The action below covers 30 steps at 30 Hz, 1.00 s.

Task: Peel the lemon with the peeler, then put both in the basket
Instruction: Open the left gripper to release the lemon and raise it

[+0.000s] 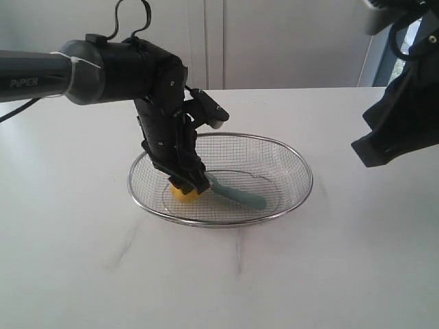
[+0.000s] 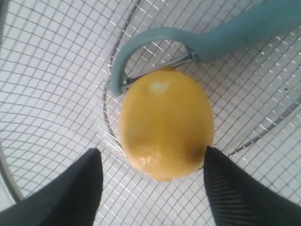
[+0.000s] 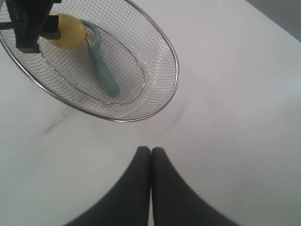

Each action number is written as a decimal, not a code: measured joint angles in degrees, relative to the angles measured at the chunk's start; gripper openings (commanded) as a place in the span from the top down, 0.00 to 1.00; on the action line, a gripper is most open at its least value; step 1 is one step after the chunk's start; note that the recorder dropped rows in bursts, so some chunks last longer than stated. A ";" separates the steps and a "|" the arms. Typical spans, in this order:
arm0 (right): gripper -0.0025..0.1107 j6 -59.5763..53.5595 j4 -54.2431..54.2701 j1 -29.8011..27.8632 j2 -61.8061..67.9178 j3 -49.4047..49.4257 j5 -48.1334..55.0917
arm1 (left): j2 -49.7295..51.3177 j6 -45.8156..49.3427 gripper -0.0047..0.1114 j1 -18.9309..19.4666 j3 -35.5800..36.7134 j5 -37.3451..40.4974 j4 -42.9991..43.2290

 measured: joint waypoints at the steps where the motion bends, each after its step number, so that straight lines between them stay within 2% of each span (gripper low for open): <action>1: 0.98 0.00 0.00 0.00 0.00 0.00 0.00 | -0.59 0.00 0.52 0.00 0.00 0.13 0.00; 10: 0.98 0.00 0.00 0.00 0.00 0.00 -0.52 | -4.96 0.00 0.79 0.00 0.00 4.43 -0.73; 17: 0.98 0.00 -0.49 0.00 0.00 0.00 -0.83 | -9.60 -0.47 0.95 0.00 0.00 10.44 -1.65; 25: 0.98 0.00 -0.72 0.00 0.00 0.00 -2.25 | -18.55 -1.31 0.96 0.00 0.19 15.56 -3.82; 30: 0.98 0.00 -0.93 0.00 0.00 0.00 -3.35 | -28.12 -1.31 0.96 0.00 4.80 16.66 -4.64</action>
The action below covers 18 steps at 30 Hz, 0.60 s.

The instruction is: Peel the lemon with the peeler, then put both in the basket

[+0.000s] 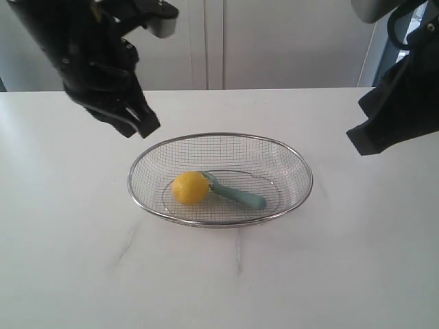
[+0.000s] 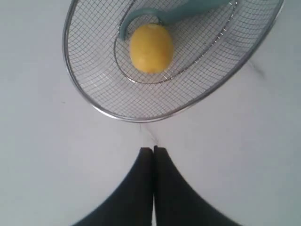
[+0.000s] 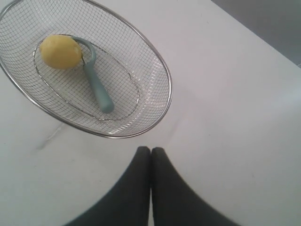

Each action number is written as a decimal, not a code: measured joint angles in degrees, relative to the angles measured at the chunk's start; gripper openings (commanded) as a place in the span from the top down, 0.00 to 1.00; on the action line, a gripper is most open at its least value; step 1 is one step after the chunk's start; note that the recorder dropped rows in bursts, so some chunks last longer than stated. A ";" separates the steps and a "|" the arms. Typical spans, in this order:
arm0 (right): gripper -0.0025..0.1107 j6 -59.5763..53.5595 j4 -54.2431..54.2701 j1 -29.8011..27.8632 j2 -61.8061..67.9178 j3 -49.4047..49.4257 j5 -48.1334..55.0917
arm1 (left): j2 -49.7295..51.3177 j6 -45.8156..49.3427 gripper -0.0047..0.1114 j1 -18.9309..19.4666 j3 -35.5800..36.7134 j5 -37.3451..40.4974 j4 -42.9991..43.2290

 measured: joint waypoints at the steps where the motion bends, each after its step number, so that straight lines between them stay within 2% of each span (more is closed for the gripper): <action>1: 0.98 0.00 0.00 0.00 0.00 0.00 -0.11 | -2.30 0.00 0.96 0.00 1.58 0.07 0.00; 11: 0.98 0.00 0.13 0.00 0.00 0.00 -1.07 | -26.60 -2.62 0.96 0.00 18.23 -0.30 -0.45; 18: 0.98 0.00 0.13 0.00 0.00 0.00 -1.15 | -38.40 -2.76 0.96 0.00 20.41 1.95 -0.45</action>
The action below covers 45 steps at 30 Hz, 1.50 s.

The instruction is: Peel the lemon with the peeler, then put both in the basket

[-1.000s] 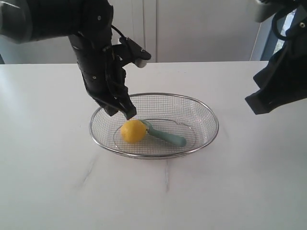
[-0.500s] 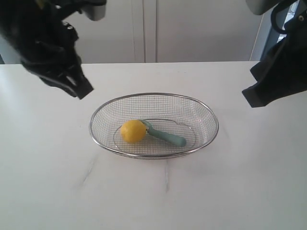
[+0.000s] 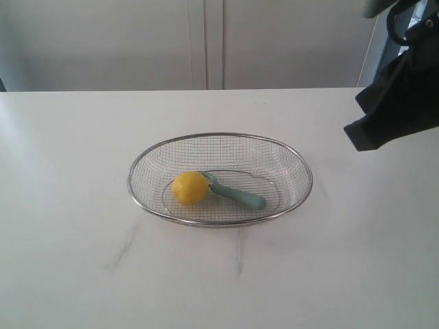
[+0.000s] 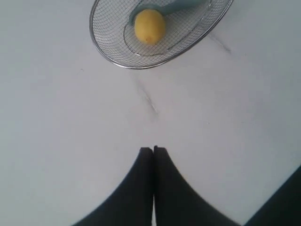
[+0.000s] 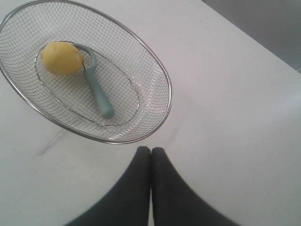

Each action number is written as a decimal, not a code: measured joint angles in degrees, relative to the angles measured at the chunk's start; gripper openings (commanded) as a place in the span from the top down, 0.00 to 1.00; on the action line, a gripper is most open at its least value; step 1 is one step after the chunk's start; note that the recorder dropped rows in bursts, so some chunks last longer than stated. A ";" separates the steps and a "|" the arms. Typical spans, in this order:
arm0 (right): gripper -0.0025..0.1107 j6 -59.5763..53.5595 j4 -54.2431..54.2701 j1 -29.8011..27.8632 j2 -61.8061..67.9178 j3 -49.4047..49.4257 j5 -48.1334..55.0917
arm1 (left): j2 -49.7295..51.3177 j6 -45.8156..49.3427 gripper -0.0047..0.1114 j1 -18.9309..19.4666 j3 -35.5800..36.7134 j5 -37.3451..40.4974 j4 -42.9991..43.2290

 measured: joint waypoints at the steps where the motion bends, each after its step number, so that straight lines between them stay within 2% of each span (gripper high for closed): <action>1: 0.98 0.00 0.00 0.00 0.00 0.00 0.00 | -1.18 0.00 0.96 0.00 0.00 0.28 0.00; 7: 0.98 0.00 0.00 0.00 0.00 0.00 0.00 | -5.21 0.00 0.96 0.00 0.00 0.72 0.00; 27: 0.98 0.00 0.00 0.00 0.00 0.00 -0.13 | -5.44 0.00 0.96 0.00 0.23 0.72 -0.13; 32: 0.98 0.00 0.00 0.00 0.00 0.00 -0.13 | -5.64 -4.37 0.96 0.11 2.80 -1.78 -1.67; 36: 0.98 0.00 0.23 0.00 0.00 0.00 -0.13 | -5.64 -7.18 0.96 1.29 8.30 -13.77 -4.74; 39: 0.98 0.00 0.23 0.00 0.00 0.00 -0.13 | -5.69 -7.70 0.96 2.42 16.49 -30.67 -5.35; 45: 0.98 0.00 0.23 0.00 0.00 0.00 -0.13 | -5.69 -6.83 0.96 2.68 37.45 -63.84 -5.76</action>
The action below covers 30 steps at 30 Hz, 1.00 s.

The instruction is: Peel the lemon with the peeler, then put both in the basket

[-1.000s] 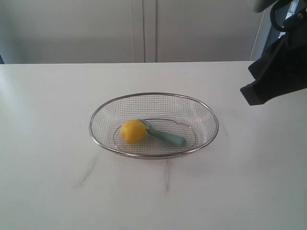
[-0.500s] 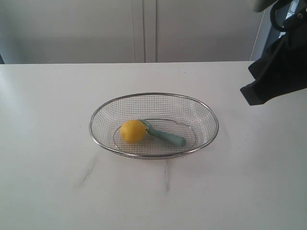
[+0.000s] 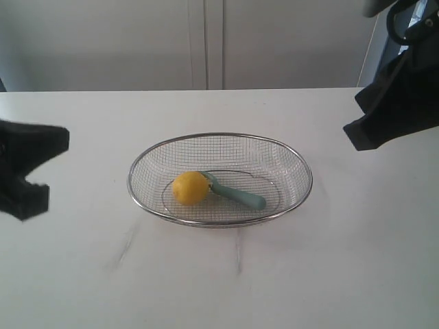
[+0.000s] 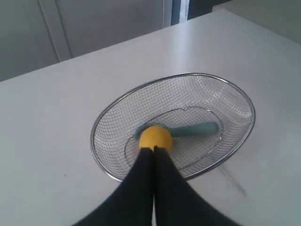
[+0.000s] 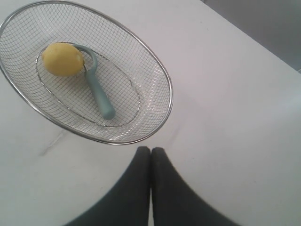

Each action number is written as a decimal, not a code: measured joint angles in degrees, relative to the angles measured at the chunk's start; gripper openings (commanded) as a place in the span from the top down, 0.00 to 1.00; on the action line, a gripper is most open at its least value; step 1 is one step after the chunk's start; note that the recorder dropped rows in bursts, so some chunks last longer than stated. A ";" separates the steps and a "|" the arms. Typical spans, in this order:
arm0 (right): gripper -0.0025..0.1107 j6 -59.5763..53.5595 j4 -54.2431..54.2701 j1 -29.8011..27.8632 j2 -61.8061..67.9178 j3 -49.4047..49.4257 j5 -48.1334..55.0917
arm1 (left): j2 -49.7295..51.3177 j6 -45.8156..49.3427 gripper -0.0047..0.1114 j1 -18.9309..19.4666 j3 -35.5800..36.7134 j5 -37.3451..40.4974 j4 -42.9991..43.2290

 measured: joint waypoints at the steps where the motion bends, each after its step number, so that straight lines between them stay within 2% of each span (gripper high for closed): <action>1: 0.98 0.00 0.00 0.00 0.00 0.00 0.00 | 0.00 0.37 0.96 0.00 3.79 -4.76 0.00; 6: 0.98 0.00 0.00 0.00 0.00 0.00 0.00 | 0.00 1.95 0.96 0.00 19.57 -22.73 0.00; 7: 0.98 0.00 0.00 0.00 0.00 0.00 0.00 | 0.00 2.65 0.96 0.00 24.66 -28.85 0.00; 9: 0.98 0.00 0.00 0.00 0.00 0.00 0.00 | 0.00 3.59 0.96 0.00 30.30 -36.05 0.00; 12: 0.98 0.00 0.00 0.00 0.00 0.00 0.00 | -1.13 4.18 0.96 0.00 32.04 -38.14 -0.87; 16: 0.98 0.00 0.00 0.00 0.00 0.00 -0.13 | -5.39 4.41 0.96 1.89 32.04 -35.12 -5.87; 18: 0.98 0.00 0.00 0.00 0.00 0.00 -0.13 | -8.82 4.41 0.96 4.98 32.04 -31.05 -8.39; 19: 0.98 0.00 0.00 0.00 0.00 0.00 -0.13 | -11.73 4.41 0.96 7.95 32.04 -27.24 -8.97; 23: 0.98 0.00 0.00 0.00 0.00 0.00 -0.13 | -21.02 4.56 0.96 15.75 32.04 -15.39 -9.22; 30: 0.98 0.00 0.00 0.00 0.00 0.00 -0.13 | -33.12 4.56 0.96 25.13 32.04 -3.93 -9.38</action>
